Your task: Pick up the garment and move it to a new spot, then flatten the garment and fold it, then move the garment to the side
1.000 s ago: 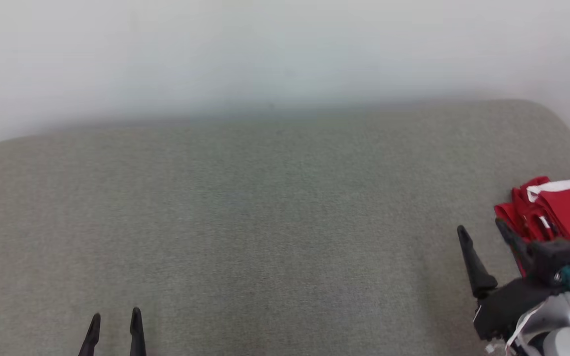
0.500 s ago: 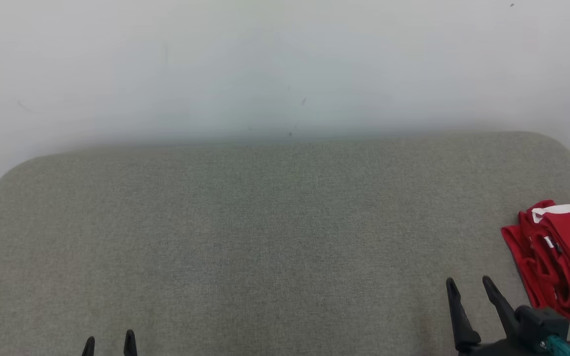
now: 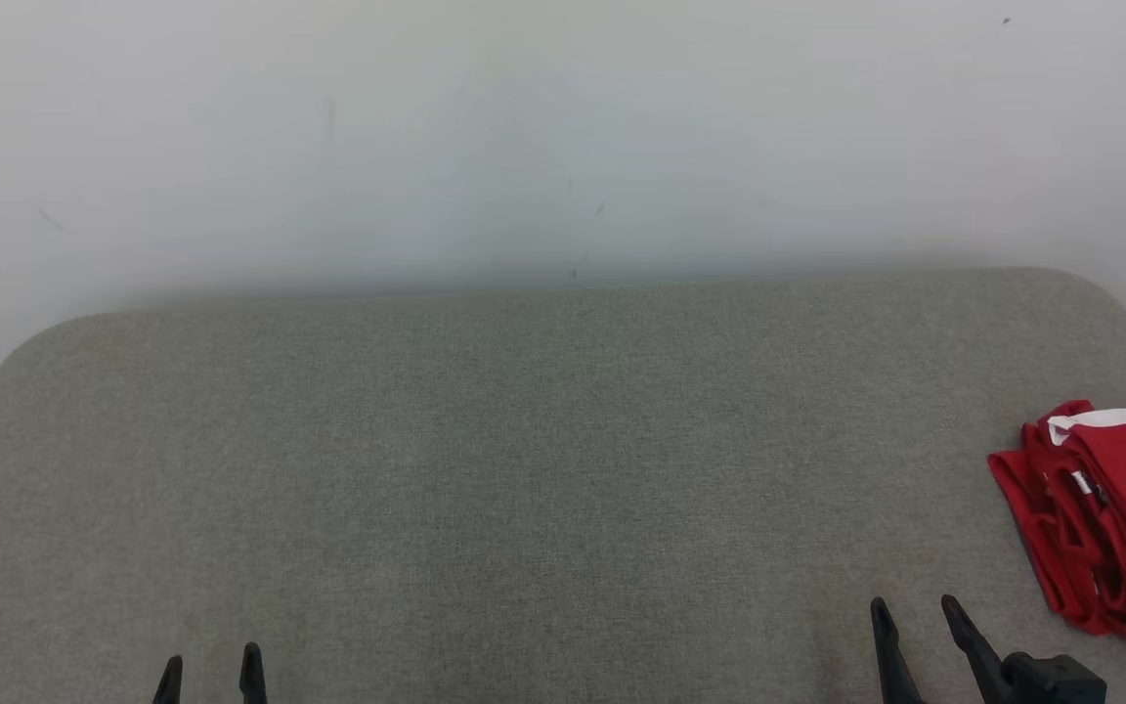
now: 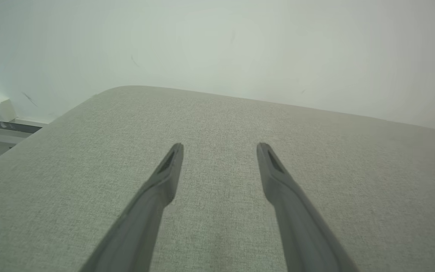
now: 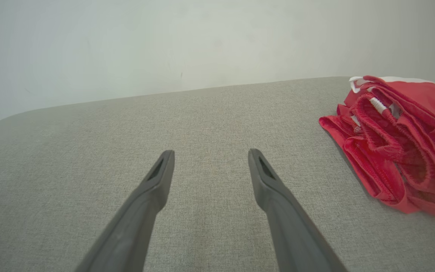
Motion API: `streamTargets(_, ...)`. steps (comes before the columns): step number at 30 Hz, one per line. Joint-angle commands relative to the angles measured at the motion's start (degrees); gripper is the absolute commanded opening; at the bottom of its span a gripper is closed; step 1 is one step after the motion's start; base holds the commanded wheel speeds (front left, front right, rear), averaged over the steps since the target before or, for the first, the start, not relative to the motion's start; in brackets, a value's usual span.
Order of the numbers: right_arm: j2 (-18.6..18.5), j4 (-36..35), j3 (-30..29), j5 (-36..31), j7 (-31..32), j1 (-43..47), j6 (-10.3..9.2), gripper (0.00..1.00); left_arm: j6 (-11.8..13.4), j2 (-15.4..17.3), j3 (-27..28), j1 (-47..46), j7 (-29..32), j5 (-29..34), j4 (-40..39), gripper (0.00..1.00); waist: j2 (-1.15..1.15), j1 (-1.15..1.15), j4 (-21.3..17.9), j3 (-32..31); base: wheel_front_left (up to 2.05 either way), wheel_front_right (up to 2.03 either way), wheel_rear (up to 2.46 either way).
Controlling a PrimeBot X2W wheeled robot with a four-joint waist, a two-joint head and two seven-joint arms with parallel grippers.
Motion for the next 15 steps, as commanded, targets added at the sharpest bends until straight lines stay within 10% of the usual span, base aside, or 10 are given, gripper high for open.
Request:
streamTargets(1, 0.1, 0.1, 0.0, -0.2, -0.2, 0.2, -0.17, 1.00, -0.4, 0.2, -0.1, -1.0, -0.1, 0.6, 0.2, 1.00, 0.00, 0.00, 0.1, 0.1, 0.00, 0.00, 0.00)
streamTargets(15, -0.8, 0.7, 1.1, -0.2, -0.3, -1.2, -0.17, 1.00, -0.3, 1.2, -1.9, -3.4, -0.1, -0.1, 1.6, 1.00, 0.00, 0.00, 0.5, 0.5, 0.00, 0.00, 0.00)
